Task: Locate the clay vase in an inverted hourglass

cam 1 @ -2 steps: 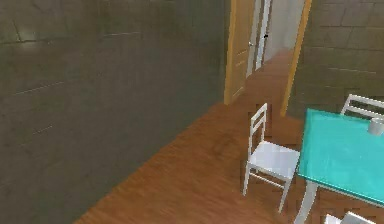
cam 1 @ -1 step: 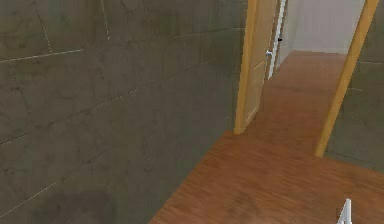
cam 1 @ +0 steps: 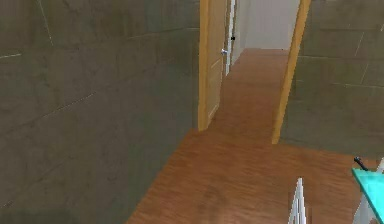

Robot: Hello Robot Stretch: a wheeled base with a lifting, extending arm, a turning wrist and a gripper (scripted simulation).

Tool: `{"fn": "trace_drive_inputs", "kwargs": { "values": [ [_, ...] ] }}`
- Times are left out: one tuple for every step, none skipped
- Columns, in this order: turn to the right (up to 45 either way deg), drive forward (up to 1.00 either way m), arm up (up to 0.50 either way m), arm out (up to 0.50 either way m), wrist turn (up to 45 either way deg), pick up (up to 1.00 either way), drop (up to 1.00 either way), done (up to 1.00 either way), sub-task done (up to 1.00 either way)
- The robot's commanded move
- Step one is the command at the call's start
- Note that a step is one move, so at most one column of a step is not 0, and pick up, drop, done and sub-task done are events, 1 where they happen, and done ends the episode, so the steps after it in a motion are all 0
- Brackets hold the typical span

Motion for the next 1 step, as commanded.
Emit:
{"fn": "trace_drive_inputs", "kwargs": {
  "values": [
    [3.0, 0.0, 0.0, 0.0, 0.0, 0.0, 0.0, 0.0, 0.0]
  ]
}}
